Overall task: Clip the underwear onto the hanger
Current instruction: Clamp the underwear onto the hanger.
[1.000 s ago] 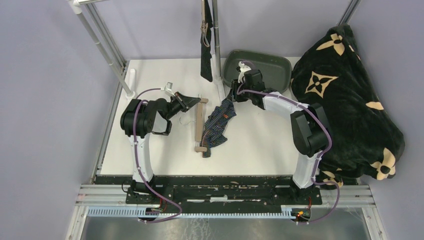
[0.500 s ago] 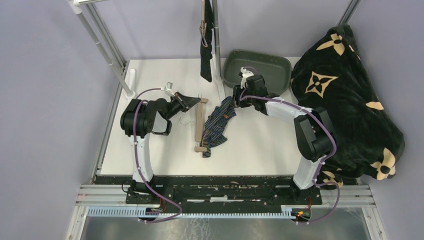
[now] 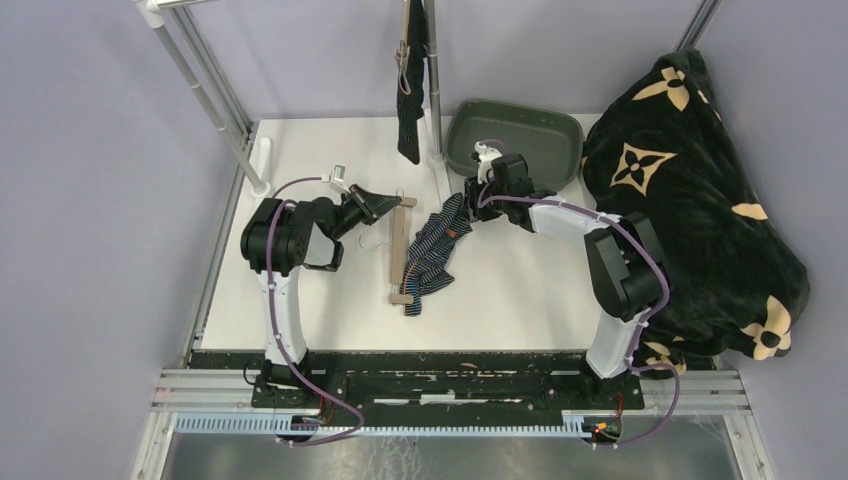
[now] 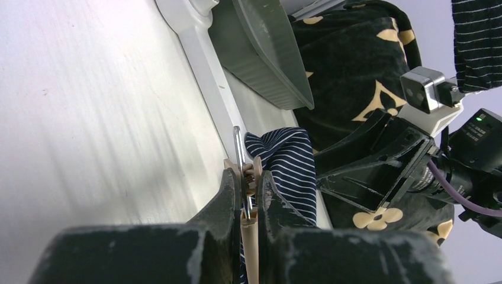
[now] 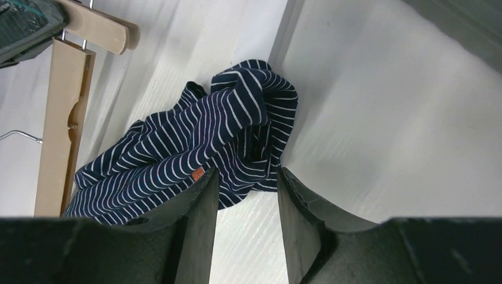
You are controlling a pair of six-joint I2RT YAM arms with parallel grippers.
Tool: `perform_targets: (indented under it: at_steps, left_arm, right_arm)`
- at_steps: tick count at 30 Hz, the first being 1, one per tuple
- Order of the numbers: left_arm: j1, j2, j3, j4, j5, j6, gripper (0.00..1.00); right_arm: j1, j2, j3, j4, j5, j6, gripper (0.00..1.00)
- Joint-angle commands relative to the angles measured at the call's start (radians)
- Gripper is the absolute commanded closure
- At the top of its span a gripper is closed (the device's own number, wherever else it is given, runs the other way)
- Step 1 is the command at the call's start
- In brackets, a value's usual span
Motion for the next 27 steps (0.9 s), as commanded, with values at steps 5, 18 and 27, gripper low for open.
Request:
perform_targets:
  at_steps: [5,18,27]
  left_arm:
    - [0.007,-0.017,-0.002,0.073,0.024,-0.003,0.97]
    - [0.007,-0.016,-0.004,0.078,0.026,-0.005,0.97]
    - [0.016,-0.052,-0.016,0.075,0.032,-0.011,0.97]
  right_arm:
    - [-0.003,0.072,0.077,0.023,-0.074,-0.044,0.52]
    - [-0.002,0.114,0.117,0.018,-0.089,-0.054,0.79]
    - [-0.004,-0.04,0.003,0.073,-0.016,-0.051,0.99]
